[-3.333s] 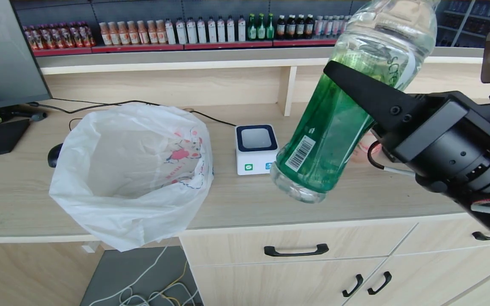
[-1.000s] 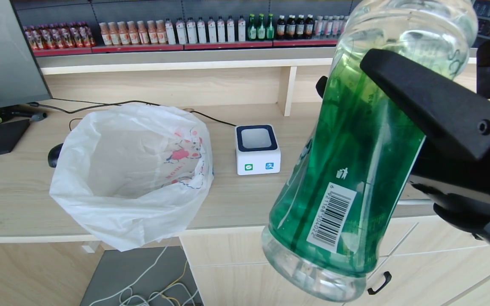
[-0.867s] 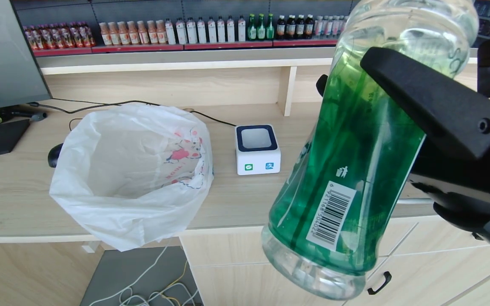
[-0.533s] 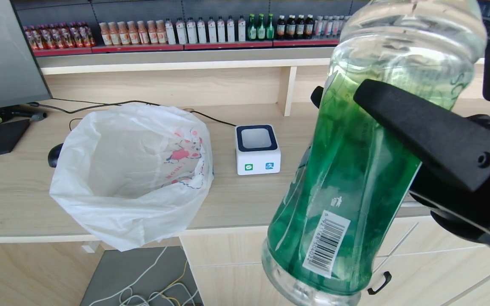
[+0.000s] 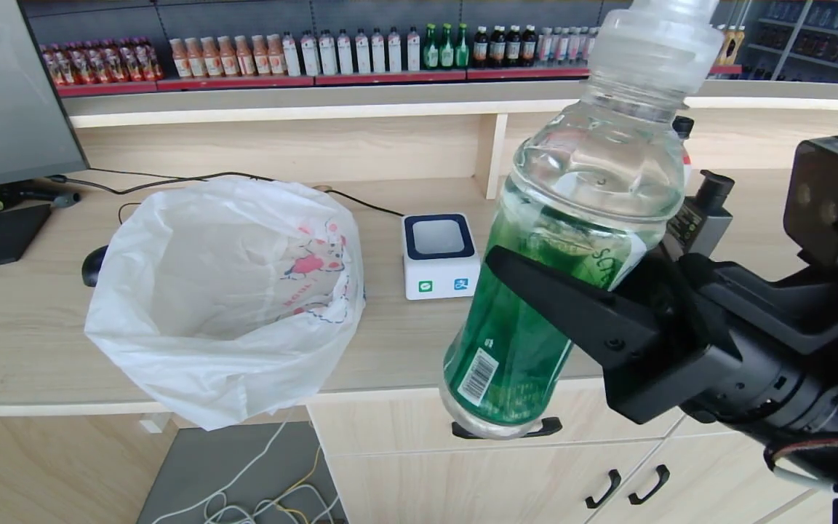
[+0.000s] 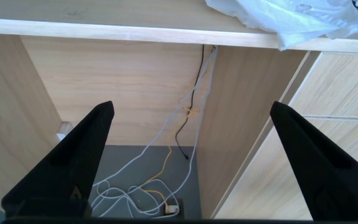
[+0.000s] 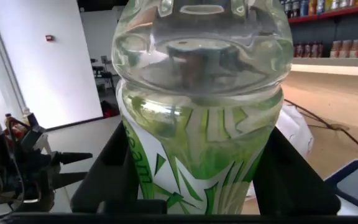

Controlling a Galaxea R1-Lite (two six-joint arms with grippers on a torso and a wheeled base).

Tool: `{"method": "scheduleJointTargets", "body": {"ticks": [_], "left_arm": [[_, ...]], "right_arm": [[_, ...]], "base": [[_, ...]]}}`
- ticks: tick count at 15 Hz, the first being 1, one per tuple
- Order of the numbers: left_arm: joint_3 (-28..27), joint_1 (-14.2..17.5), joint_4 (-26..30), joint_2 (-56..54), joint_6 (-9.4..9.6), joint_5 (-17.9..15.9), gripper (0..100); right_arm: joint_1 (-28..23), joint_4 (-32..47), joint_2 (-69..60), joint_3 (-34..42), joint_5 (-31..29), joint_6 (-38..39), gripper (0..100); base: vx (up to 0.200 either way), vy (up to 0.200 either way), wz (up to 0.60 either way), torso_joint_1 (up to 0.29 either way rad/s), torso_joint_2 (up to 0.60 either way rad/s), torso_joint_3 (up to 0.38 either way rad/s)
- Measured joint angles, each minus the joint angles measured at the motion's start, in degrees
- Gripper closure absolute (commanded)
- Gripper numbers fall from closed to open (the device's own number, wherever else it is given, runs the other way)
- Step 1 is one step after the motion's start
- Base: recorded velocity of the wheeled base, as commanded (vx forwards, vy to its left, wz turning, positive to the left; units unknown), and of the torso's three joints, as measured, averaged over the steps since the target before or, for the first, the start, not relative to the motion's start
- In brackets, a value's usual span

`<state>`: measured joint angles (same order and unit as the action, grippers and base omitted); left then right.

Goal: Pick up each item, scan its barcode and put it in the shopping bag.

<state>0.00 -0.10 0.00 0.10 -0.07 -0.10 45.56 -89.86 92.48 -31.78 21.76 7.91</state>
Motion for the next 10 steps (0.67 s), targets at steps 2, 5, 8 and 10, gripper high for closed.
{"method": "scheduleJointTargets", "body": {"ticks": [2, 5, 8, 10], "left_arm": [[0.0, 0.0, 0.0, 0.0, -0.02, 0.0, 0], [0.0, 0.0, 0.0, 0.0, 0.00, 0.0, 0], [0.0, 0.0, 0.0, 0.0, 0.00, 0.0, 0], [0.0, 0.0, 0.0, 0.0, 0.05, 0.0, 0]], "right_arm": [[2.0, 0.0, 0.4, 0.3, -7.7, -5.6, 100], [3.1, -0.1, 0.5, -0.3, -21.1, -15.9, 100], [3.7, 0.0, 0.4, -1.4, -28.8, -21.3, 100], [3.5, -0.2, 0.1, -3.2, -39.4, -23.0, 100]], "base": [[0.000, 0.000, 0.00, 0.000, 0.00, 0.000], [0.000, 0.000, 0.00, 0.000, 0.00, 0.000], [0.000, 0.000, 0.00, 0.000, 0.00, 0.000], [0.000, 0.000, 0.00, 0.000, 0.00, 0.000]]}}
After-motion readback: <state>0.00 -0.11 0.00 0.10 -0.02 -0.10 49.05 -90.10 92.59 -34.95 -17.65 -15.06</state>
